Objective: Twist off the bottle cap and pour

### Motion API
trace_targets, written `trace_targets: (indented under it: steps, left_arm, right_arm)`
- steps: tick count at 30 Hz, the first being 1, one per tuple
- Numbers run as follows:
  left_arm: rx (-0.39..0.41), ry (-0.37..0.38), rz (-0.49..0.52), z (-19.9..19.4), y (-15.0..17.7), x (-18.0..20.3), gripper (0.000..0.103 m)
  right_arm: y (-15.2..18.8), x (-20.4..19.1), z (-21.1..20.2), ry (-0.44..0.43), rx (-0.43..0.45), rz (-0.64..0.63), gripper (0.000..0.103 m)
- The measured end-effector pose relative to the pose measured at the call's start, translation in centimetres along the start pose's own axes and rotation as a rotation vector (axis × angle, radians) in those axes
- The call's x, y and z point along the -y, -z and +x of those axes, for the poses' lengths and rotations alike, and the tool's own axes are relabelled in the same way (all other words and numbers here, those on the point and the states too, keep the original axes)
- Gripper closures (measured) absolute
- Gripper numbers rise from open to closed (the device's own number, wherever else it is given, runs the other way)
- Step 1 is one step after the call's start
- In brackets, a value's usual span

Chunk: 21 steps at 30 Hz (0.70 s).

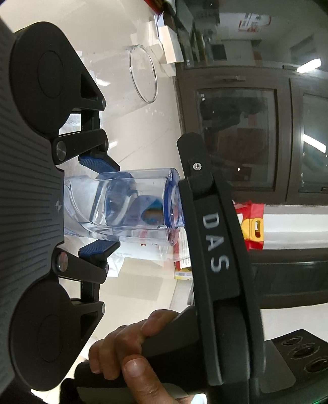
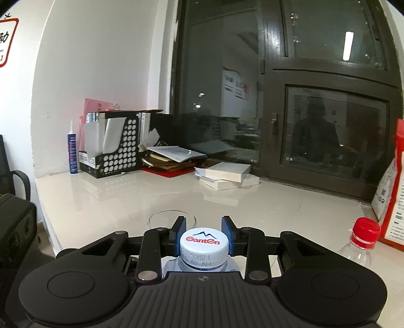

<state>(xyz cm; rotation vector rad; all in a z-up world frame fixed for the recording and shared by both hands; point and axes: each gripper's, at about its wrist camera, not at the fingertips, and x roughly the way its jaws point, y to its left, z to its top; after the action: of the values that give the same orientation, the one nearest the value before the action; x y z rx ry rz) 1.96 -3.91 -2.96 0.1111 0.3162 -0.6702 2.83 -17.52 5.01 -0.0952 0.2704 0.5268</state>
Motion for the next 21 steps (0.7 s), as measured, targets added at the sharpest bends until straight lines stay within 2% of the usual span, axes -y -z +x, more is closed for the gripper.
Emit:
trace_targets:
  steps: [5,19,21]
  left_arm:
    - [0.0,0.056,0.0,-0.1,0.1,-1.0,0.045]
    - [0.0,0.291,0.048,0.6,0.1,-4.9,0.045]
    - [-0.001,0.301,0.056,0.6,0.1,-5.1,0.045]
  right_arm:
    - [-0.1,0.6,-0.1,-0.052,0.002,-0.004,0.07]
    - [-0.5,2.4,-0.5,-0.198,0.006,-0.015,0.07]
    - [-0.5,2.6,-0.5,-0.218,0.007,-0.017,0.07]
